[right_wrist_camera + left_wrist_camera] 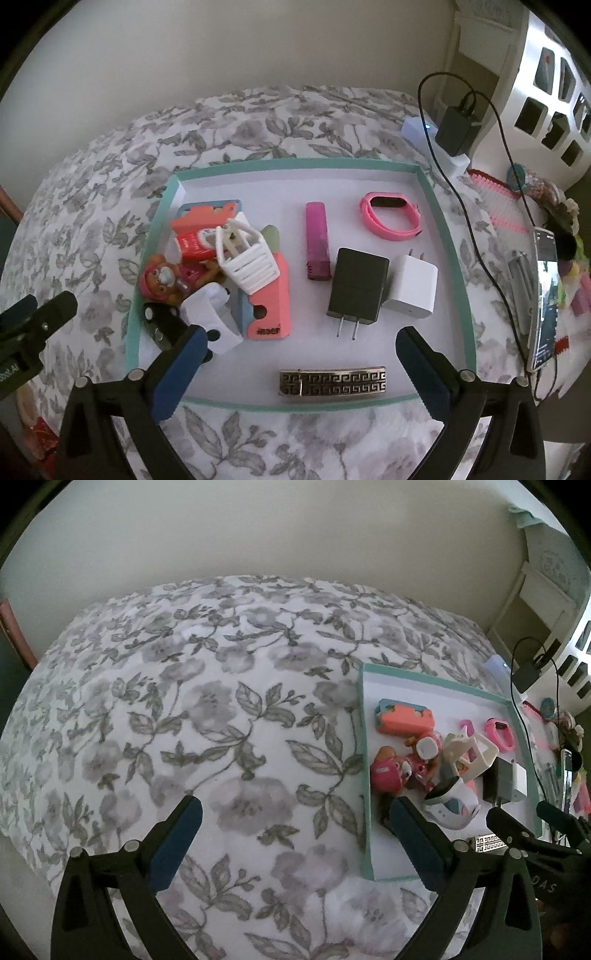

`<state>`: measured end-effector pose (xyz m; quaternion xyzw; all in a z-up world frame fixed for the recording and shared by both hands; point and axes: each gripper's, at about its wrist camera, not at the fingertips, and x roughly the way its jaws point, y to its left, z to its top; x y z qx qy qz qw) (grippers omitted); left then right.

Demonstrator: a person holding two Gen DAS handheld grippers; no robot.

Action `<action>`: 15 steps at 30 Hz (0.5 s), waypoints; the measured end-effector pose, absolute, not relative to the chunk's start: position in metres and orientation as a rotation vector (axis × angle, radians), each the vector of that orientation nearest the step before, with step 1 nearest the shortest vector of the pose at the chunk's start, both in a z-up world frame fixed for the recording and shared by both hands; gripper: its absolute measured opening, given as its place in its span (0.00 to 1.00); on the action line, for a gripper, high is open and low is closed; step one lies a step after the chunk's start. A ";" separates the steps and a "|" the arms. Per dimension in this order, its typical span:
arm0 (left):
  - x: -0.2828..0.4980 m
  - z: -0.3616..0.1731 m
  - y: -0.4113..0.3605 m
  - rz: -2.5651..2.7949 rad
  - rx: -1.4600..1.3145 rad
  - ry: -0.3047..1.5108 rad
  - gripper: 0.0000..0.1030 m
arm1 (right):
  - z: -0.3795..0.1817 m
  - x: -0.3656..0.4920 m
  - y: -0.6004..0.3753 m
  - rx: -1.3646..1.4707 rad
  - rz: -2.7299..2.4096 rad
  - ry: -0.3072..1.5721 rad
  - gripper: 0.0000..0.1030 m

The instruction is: Organize rigid objects

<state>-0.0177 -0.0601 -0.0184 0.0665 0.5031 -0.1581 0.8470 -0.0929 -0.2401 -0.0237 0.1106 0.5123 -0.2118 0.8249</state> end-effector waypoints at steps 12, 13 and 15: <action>-0.024 -0.015 -0.058 -0.302 0.185 1.039 0.98 | -0.019 -0.096 -0.235 0.223 -0.456 1.073 1.00; -0.024 -0.015 -0.058 -0.299 0.189 1.038 0.98 | -0.018 -0.096 -0.235 0.221 -0.457 1.070 1.00; -0.025 -0.015 -0.059 -0.296 0.193 1.040 0.98 | -0.018 -0.097 -0.234 0.220 -0.456 1.066 1.00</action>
